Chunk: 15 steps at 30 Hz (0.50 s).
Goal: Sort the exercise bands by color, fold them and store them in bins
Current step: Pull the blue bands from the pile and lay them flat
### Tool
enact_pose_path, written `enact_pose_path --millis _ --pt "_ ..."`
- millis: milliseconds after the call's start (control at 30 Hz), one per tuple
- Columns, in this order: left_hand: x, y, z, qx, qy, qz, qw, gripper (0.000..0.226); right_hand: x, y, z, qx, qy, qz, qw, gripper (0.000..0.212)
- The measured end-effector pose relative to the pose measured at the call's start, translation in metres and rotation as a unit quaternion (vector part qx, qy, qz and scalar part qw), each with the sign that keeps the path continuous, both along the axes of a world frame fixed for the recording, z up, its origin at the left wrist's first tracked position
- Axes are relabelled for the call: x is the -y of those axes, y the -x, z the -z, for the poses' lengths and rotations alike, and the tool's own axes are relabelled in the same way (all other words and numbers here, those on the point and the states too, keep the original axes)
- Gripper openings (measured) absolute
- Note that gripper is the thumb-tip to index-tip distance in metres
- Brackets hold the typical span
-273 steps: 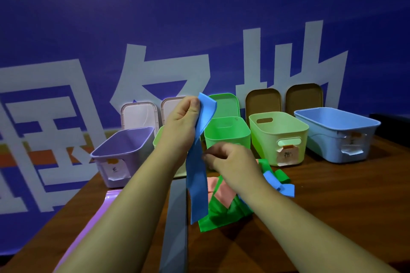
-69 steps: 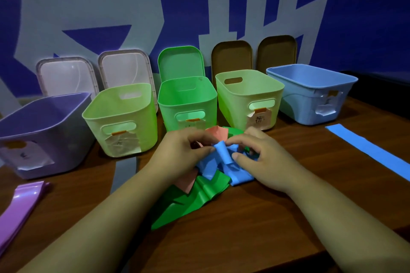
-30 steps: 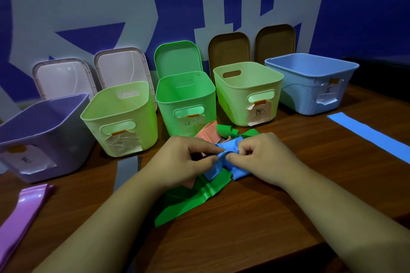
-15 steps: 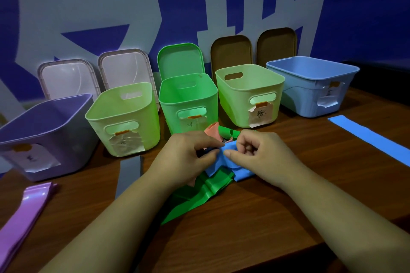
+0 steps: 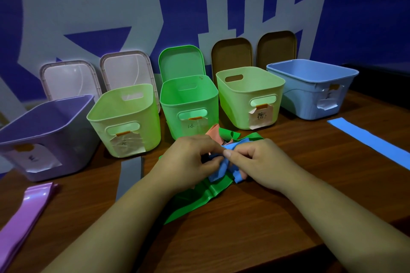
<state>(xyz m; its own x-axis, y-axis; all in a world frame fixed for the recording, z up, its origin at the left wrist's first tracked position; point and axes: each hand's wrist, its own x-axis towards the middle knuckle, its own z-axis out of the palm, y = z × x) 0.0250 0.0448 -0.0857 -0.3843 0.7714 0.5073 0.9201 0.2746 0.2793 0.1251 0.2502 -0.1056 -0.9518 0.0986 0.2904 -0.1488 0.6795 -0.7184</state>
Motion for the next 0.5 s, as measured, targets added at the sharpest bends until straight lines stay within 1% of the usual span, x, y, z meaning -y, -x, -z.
enact_pose_path --millis 267,433,500 --pt "0.0012 -0.0019 -0.0036 0.034 0.018 0.007 0.999 0.021 0.0025 -0.0051 -0.0049 0.011 -0.009 -0.004 1.000 0.044" --pt "0.0014 -0.0038 -0.0051 0.018 0.031 -0.014 0.999 0.029 0.0045 -0.0072 -0.0070 0.015 -0.009 -0.008 1.000 0.045" --pt "0.0001 -0.0034 -0.0041 0.011 0.022 -0.028 0.999 0.025 0.0045 -0.0079 -0.0077 0.023 -0.007 -0.010 1.000 0.043"
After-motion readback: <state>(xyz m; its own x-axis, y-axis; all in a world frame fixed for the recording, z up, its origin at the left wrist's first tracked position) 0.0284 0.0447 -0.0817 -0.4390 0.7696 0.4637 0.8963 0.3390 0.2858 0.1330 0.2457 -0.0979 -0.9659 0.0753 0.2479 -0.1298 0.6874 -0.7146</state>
